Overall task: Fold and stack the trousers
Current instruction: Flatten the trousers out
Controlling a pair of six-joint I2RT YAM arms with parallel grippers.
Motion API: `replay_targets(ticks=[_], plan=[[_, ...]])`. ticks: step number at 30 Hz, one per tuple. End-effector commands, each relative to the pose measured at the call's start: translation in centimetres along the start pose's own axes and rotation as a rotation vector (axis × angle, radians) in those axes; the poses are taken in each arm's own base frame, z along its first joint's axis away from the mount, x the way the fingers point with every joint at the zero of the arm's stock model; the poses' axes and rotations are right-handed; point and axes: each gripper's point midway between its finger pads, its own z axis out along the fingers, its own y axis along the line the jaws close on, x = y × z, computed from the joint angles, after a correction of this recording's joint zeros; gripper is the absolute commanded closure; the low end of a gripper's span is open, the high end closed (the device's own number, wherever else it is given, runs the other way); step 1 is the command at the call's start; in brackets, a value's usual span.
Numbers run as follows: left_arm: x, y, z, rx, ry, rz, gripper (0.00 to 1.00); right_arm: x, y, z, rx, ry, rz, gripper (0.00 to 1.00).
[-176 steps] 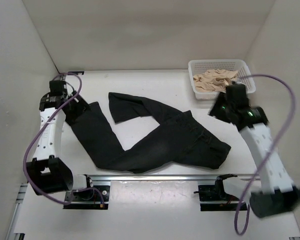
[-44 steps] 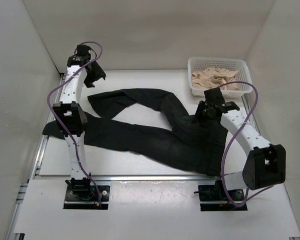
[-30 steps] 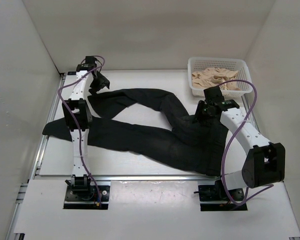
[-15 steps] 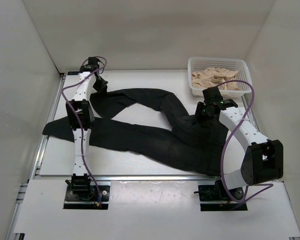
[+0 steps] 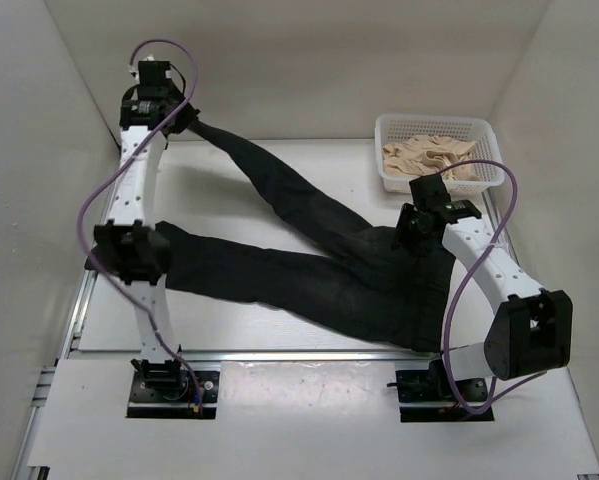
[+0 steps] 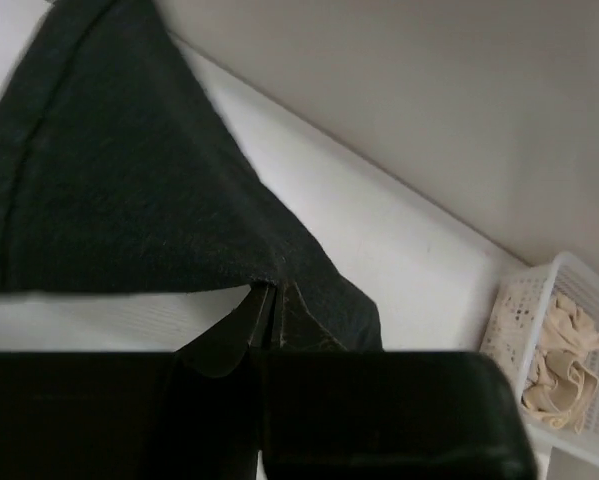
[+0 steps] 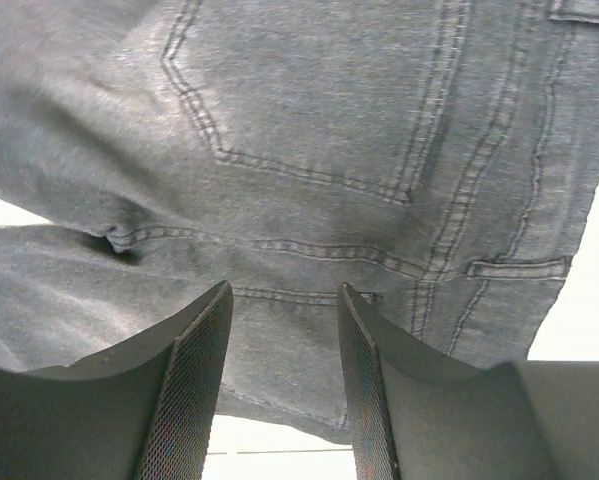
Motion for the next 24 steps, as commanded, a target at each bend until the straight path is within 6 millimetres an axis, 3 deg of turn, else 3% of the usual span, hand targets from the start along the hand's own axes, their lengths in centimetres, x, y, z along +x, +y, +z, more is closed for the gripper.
replay_targets(ticks=[1,2,3,4,5,7,10,11,14,16,17,19,21,22,23,24], plan=[[-0.3,4.6,-4.2,-0.161,-0.078,0.042,0.85,0.3,-0.9,-0.2,0.031,-0.008,0.002,0.49],[-0.2,6.1,-5.0,-0.204,-0.095,0.014,0.63,0.1,-0.8,-0.2,0.026,-0.016,0.002,0.49],[1.0,8.3,-4.0,-0.261,-0.063,-0.008,0.3,0.4,-1.0,0.0,0.031,-0.008,0.002,0.49],[2.1,11.3,-3.2,-0.297,-0.007,-0.05,0.07,0.2,-0.9,0.0,0.026,-0.016,0.002,0.49],[3.5,13.2,-1.7,-0.325,0.056,-0.065,0.02,0.2,-0.9,0.0,0.026,-0.016,0.002,0.49],[5.1,15.4,-1.2,-0.362,0.146,-0.108,0.0,0.2,-0.9,0.0,0.026,-0.016,-0.007,0.49],[4.8,16.1,-1.3,-0.395,0.14,-0.131,0.02,0.3,-1.0,-0.2,0.027,-0.015,-0.016,0.49],[4.5,15.5,-1.4,-0.389,0.125,-0.122,0.04,0.2,-1.0,-0.5,0.021,-0.025,-0.015,0.49],[3.8,13.8,-1.6,-0.353,0.106,-0.097,0.22,0.1,-1.5,-0.8,0.033,-0.031,-0.007,0.49],[4.6,13.4,-1.0,-0.358,0.135,-0.076,0.36,0.2,-1.7,-0.9,0.028,-0.029,0.002,0.49],[5.2,13.2,-0.7,-0.355,0.151,-0.052,0.37,0.1,-2.0,-0.9,0.033,-0.031,0.013,0.49],[6.7,12.6,0.5,-0.323,0.206,-0.039,0.37,0.5,-1.7,-0.8,-0.001,-0.002,0.026,0.49],[8.6,10.8,1.4,-0.26,0.276,0.017,0.26,0.6,-1.6,-0.9,-0.042,0.019,0.041,0.48],[10.0,11.1,3.0,-0.27,0.309,0.034,0.23,0.9,-1.4,-0.4,-0.069,0.045,0.037,0.48],[11.3,11.3,3.0,-0.297,0.362,0.044,0.23,0.9,-1.2,-0.1,-0.098,0.064,0.058,0.48],[10.6,11.4,3.4,-0.341,0.328,0.055,0.23,1.4,-0.4,0.7,-0.153,0.118,0.063,0.48]])
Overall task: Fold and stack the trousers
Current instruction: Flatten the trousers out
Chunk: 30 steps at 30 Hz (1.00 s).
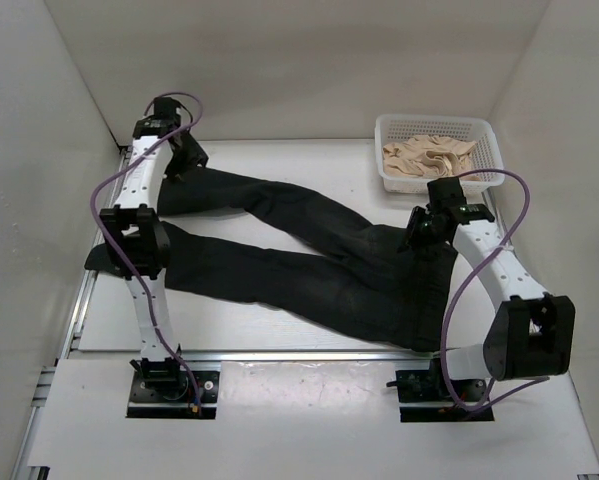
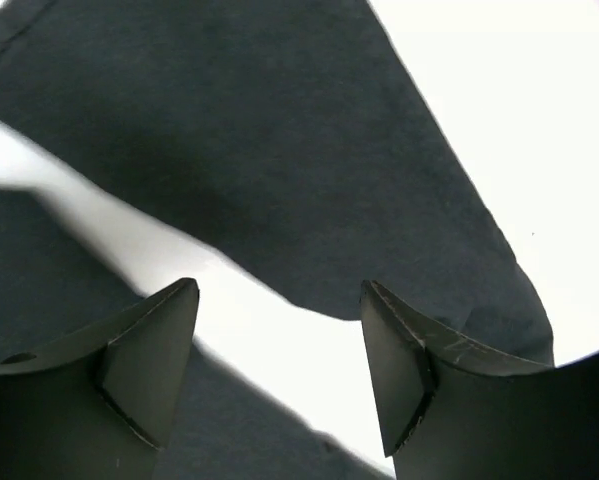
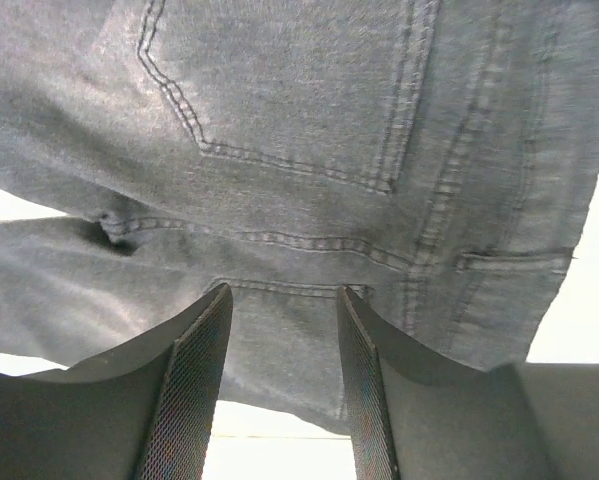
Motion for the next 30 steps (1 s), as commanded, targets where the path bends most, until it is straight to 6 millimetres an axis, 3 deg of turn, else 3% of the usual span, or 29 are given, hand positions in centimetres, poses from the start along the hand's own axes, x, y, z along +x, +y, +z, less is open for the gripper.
replay_targets(ticks=[1,7,13,16,17,20,21,23,25,27,28,30], plan=[[2.0,-0.1,3.0,-0.077,0.069,0.057,0.23,1.3,1.3,1.3,-0.126,0.115,0.008,0.48],[1.7,0.7,8.5,-0.136,0.081,0.012,0.28,-0.6,1.6,5.2,-0.15,0.138,0.148,0.5],[2.5,0.5,12.6,-0.067,0.162,0.012,0.31,-1.9,-1.0,10.0,0.024,0.167,0.186,0.5],[2.4,2.2,14.1,-0.086,0.183,-0.015,0.35,-2.3,-2.8,11.9,0.083,0.207,0.223,0.48],[1.5,2.9,14.3,-0.085,0.165,-0.034,0.35,-2.0,-3.5,12.5,0.111,0.23,0.235,0.48],[-1.4,3.5,14.4,-0.037,0.106,-0.064,0.35,-3.3,-5.1,12.9,0.166,0.207,0.227,0.47],[-1.2,3.1,14.9,-0.019,0.115,-0.065,0.35,-4.5,-5.2,12.9,0.159,0.186,0.228,0.47],[-3.5,2.1,14.8,0.044,0.059,-0.067,0.35,-4.3,-5.9,13.1,0.206,0.208,0.226,0.47],[-4.2,2.1,15.5,0.063,0.037,-0.074,0.35,-5.0,-7.2,12.8,0.281,0.185,0.206,0.47],[-5.0,1.3,16.0,0.101,0.005,-0.082,0.35,-5.3,-8.6,12.3,0.363,0.163,0.193,0.47],[-4.9,1.4,16.6,0.1,0.006,-0.083,0.35,-6.6,-8.7,11.4,0.38,0.11,0.189,0.47],[-6.3,0.7,16.0,0.128,-0.039,-0.081,0.35,-7.2,-9.2,10.4,0.414,0.077,0.184,0.46]])
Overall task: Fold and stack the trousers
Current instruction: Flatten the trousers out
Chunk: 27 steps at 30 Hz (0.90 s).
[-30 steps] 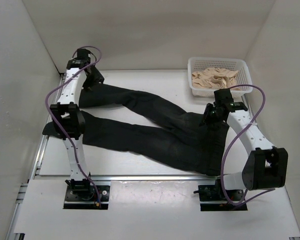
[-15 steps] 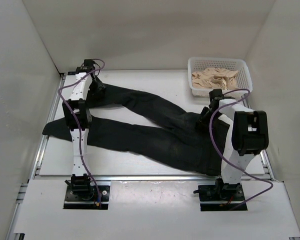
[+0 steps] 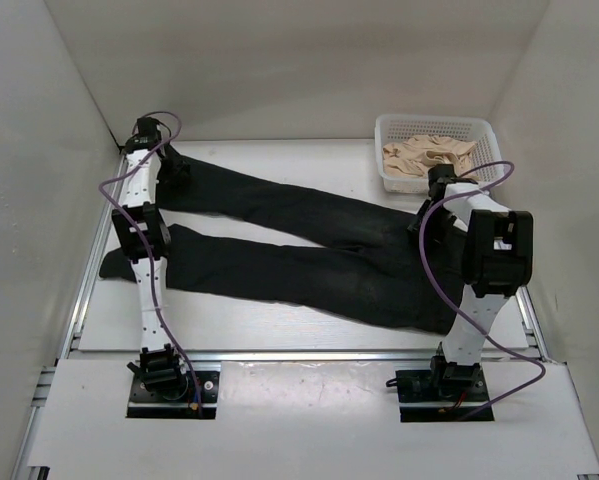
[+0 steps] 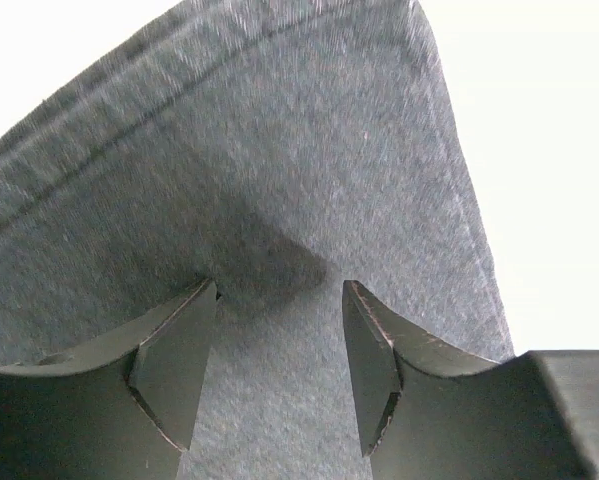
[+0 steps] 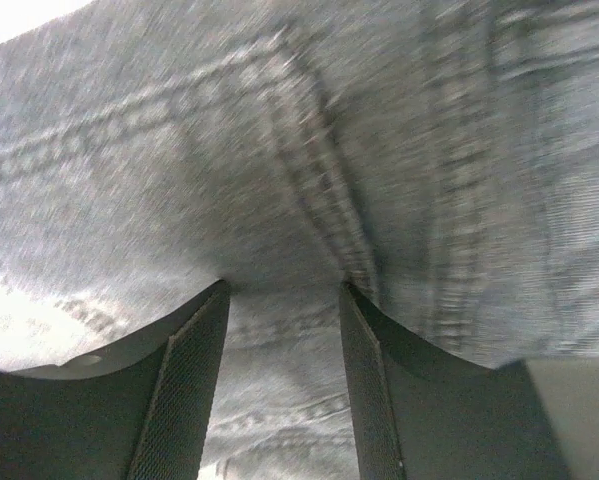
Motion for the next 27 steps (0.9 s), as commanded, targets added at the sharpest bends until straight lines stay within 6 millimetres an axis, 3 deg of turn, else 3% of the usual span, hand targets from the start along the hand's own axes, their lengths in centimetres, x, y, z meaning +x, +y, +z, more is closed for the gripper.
replay_targets(ticks=[1,3,6,7,9,10,11,12,13,14,15,16,17,18,19,20,21,22,23,25,27], plan=[[-2.2,-2.2,-0.4,0.072,-0.087,0.023,0.35,-2.6,-3.2,-2.1,0.15,-0.127,-0.011,0.46],[-3.1,-2.6,-1.3,0.077,-0.117,0.024,0.31,-2.8,-2.4,-3.6,0.112,-0.154,-0.032,0.35],[-5.4,-3.9,-5.1,0.101,-0.197,0.047,0.26,-2.7,-0.7,-6.0,0.045,-0.2,-0.051,0.24],[-6.9,-4.7,-8.3,0.119,-0.251,0.047,0.21,-2.8,-0.5,-6.7,0.026,-0.213,-0.049,0.21],[-7.6,-4.8,-11.1,0.112,-0.283,0.07,0.03,-2.9,0.7,-9.6,-0.026,-0.278,-0.067,0.18],[-8.7,-5.8,-15.5,0.147,-0.338,0.071,0.0,-2.1,0.3,-10.0,-0.02,-0.28,-0.075,0.18],[-9.0,-5.6,-17.3,0.138,-0.362,0.084,0.0,-1.8,0.5,-12.2,-0.056,-0.329,-0.078,0.14],[-8.4,-3.8,-17.4,0.059,-0.362,0.082,0.0,-1.9,0.3,-13.1,-0.069,-0.362,-0.063,0.13],[-9.0,-3.5,-21.9,0.051,-0.426,0.063,0.0,-0.9,-0.2,-13.1,-0.08,-0.357,-0.064,0.13],[-8.7,-1.8,-22.8,0.0,-0.436,0.04,0.0,-0.5,-0.3,-14.9,-0.122,-0.402,-0.068,0.11],[-6.6,1.7,-21.3,-0.106,-0.381,-0.002,0.06,0.2,-0.6,-15.3,-0.14,-0.403,-0.084,0.11],[-5.5,3.2,-21.7,-0.128,-0.362,-0.028,0.22,1.0,-0.7,-15.5,-0.16,-0.397,-0.097,0.11],[-4.7,4.4,-24.3,-0.123,-0.367,-0.054,0.27,2.7,-0.8,-15.6,-0.206,-0.373,-0.108,0.11],[-3.8,6.4,-24.4,-0.13,-0.33,-0.098,0.29,3.8,-1.0,-15.4,-0.223,-0.349,-0.115,0.11],[-0.1,9.5,-22.6,-0.19,-0.226,-0.119,0.29,4.8,-1.2,-15.2,-0.241,-0.33,-0.12,0.11],[0.8,10.6,-24.4,-0.185,-0.232,-0.136,0.3,6.6,-2.0,-14.6,-0.246,-0.297,-0.126,0.11],[2.1,12.3,-24.4,-0.211,-0.213,-0.169,0.3,8.2,-2.1,-14.4,-0.266,-0.257,-0.129,0.11],[5.5,15.5,-23.3,-0.275,-0.13,-0.224,0.3,9.0,-2.3,-14.7,-0.288,-0.266,-0.131,0.11],[6.5,16.7,-24.2,-0.286,-0.13,-0.242,0.29,10.4,-3.1,-13.8,-0.28,-0.227,-0.123,0.11],[10.2,19.0,-23.0,-0.312,-0.03,-0.277,0.27,12.0,-3.4,-13.9,-0.302,-0.203,-0.137,0.11],[12.2,20.1,-22.2,-0.328,0.028,-0.298,0.23,12.9,-3.6,-13.8,-0.315,-0.182,-0.131,0.11]])
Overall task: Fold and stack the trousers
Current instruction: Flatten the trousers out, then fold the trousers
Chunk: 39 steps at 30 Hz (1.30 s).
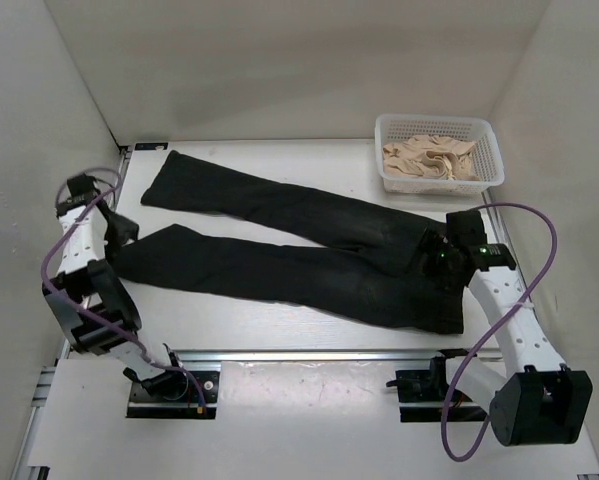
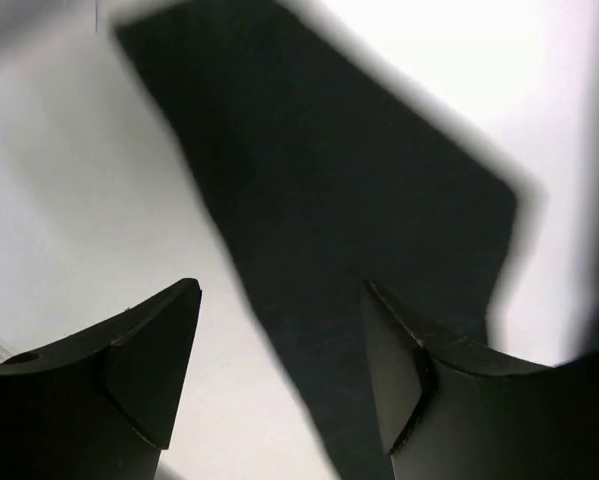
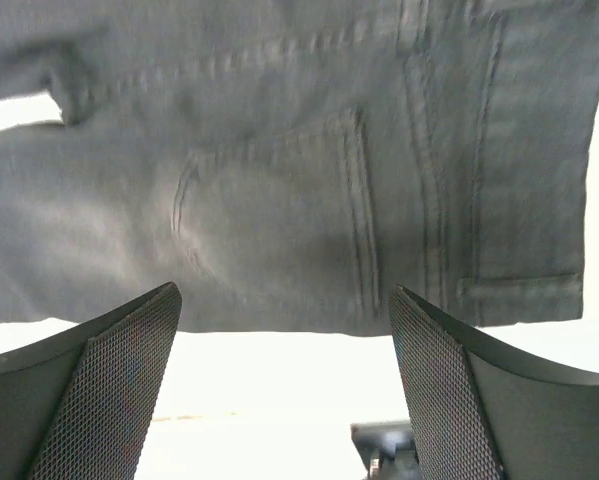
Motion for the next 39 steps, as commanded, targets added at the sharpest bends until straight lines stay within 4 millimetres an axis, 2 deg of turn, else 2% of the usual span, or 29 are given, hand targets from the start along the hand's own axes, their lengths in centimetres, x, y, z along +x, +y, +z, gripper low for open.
replay_targets(ticks=[1,2,4,6,7,8,11,13,14,17,20,21,22,23,24,25,27,28,29,30,32,34,37,38,39], plan=[[5.4,3.0,2.7,-0.082,0.187,-0.015,0.23,1.3,1.3,-1.4,-0.089,0.028,0.0,0.11],[6.3,3.5,3.6,-0.109,0.223,-0.01,0.23,1.3,1.3,-1.5,-0.089,0.028,0.0,0.12],[6.6,3.6,4.9,-0.111,0.251,-0.025,0.25,1.6,0.9,-1.6,-0.058,0.063,0.003,0.12],[7.3,4.3,6.6,-0.143,0.292,-0.014,0.25,0.9,1.2,-2.2,-0.052,0.055,0.012,0.12],[7.0,4.6,7.1,-0.169,0.284,-0.009,0.23,1.0,0.9,-2.2,-0.036,0.058,0.022,0.1],[6.3,4.3,7.3,-0.185,0.255,0.006,0.23,0.8,0.6,-2.4,-0.022,0.037,0.021,0.09],[6.4,4.0,8.2,-0.187,0.28,0.007,0.23,0.7,0.2,-3.3,-0.009,-0.001,0.044,0.05],[7.5,4.2,9.2,-0.21,0.319,0.03,0.23,1.0,0.1,-3.8,-0.02,-0.019,0.053,0.04],[7.4,4.0,9.4,-0.214,0.312,0.042,0.27,1.1,0.0,-4.0,-0.027,-0.031,0.062,0.04],[7.2,3.0,9.4,-0.211,0.295,0.044,0.27,1.0,-0.9,-4.8,0.008,-0.074,0.084,0.05],[7.5,3.2,10.6,-0.247,0.305,0.053,0.29,0.3,-0.7,-5.9,0.002,-0.102,0.094,0.05],[7.3,2.6,10.8,-0.24,0.299,0.06,0.29,0.1,-0.2,-6.2,-0.02,-0.104,0.093,0.04],[7.7,2.8,11.3,-0.253,0.316,0.064,0.31,0.2,0.5,-6.7,-0.048,-0.086,0.081,0.04],[7.1,2.7,11.3,-0.256,0.295,0.064,0.35,0.6,0.6,-6.5,-0.054,-0.058,0.08,0.04],[7.1,2.3,11.6,-0.26,0.289,0.078,0.5,0.4,1.1,-6.9,-0.074,-0.061,0.079,0.04],[7.3,2.0,11.8,-0.261,0.294,0.089,0.59,0.5,1.3,-6.9,-0.086,-0.053,0.079,0.04],[7.1,1.8,12.2,-0.258,0.295,0.103,0.86,0.8,1.7,-7.0,-0.113,-0.036,0.077,0.05],[6.4,1.0,12.1,-0.234,0.282,0.106,0.9,0.6,1.9,-7.0,-0.118,-0.044,0.077,0.07],[5.8,0.6,12.0,-0.222,0.27,0.113,0.9,1.4,1.7,-6.4,-0.116,-0.012,0.088,0.09],[4.4,-0.1,11.8,-0.218,0.222,0.145,0.9,1.8,2.4,-6.6,-0.153,0.012,0.087,0.11],[2.8,-0.9,10.2,-0.197,0.177,0.137,0.9,3.7,2.0,-5.6,-0.139,0.108,0.095,0.12],[0.4,-2.3,7.5,-0.144,0.109,0.13,0.9,5.9,0.9,-4.4,-0.103,0.181,0.105,0.14],[-1.3,-3.5,4.4,-0.078,0.06,0.122,0.9,7.9,0.0,-3.6,-0.079,0.212,0.166,0.18],[-2.0,-3.7,2.7,-0.059,0.035,0.116,0.9,9.4,-0.9,-2.8,-0.05,0.249,0.197,0.19],[-2.1,-3.6,2.1,-0.053,0.028,0.115,0.9,10.1,-1.1,-2.5,-0.041,0.254,0.258,0.21]])
